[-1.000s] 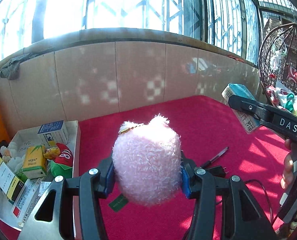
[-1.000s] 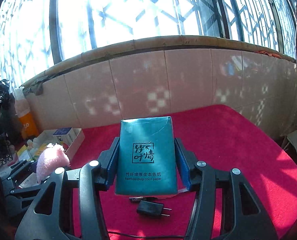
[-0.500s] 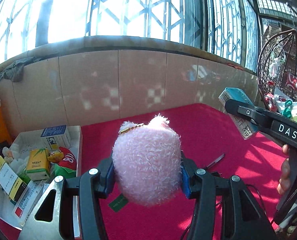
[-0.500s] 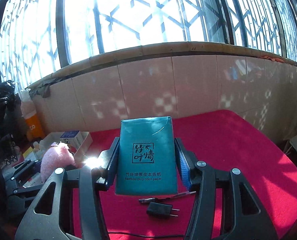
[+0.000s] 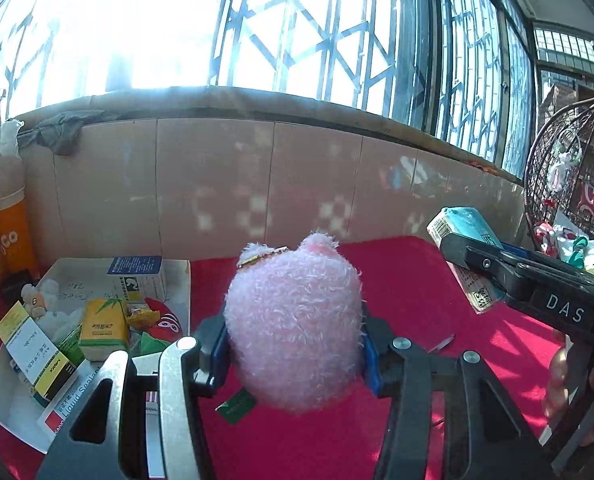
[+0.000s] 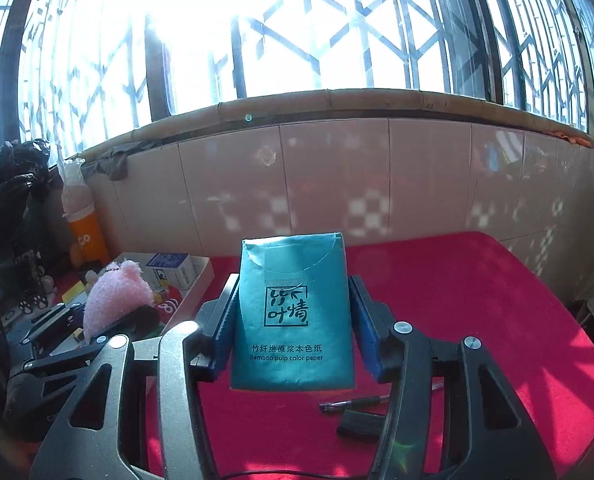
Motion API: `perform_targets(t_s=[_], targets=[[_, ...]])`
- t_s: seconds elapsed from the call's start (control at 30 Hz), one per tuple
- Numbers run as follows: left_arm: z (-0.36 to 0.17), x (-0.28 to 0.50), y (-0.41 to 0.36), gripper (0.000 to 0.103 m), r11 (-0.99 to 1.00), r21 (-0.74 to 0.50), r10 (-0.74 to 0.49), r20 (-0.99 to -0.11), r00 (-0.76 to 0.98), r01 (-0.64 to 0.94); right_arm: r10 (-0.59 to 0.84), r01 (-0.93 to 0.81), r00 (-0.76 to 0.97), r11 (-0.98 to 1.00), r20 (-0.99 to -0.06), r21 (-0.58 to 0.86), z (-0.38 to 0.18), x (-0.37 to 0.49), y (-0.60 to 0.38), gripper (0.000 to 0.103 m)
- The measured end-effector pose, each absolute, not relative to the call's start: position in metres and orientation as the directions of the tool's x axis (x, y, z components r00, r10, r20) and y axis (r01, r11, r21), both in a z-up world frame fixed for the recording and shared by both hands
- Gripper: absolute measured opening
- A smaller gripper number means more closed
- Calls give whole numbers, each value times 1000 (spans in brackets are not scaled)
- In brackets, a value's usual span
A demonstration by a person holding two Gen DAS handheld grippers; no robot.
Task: Organize objects
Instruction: 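Lift the tissue pack and pink plush and carry both over the tray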
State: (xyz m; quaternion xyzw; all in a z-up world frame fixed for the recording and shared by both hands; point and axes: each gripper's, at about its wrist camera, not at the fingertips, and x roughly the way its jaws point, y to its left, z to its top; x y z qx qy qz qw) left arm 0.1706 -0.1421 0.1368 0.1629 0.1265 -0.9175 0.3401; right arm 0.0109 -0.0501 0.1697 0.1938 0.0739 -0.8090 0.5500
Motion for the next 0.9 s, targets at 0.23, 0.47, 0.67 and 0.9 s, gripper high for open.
perform_targets(t_s=[0.23,0.47,0.67,0.9], targets=[[140,188,-152,52,-704,-154,-610,-371,-701,694,-872,936,-292,-345,-393,69,174,29,-64,52],[140,201,-160,52,-673,-180,-631,-365,-684,717,-880,951,-265,-306,-395,44,177,44,-78,52],[140,213,-167,52,-647,-198,-650,-361,-669,736,-882,963,-238,-270,-407,22,177,58,-91,52],[139,230,-179,52,-610,-222,-674,-360,-646,760,-881,972,-207,-234,-425,10,176,72,-105,52]])
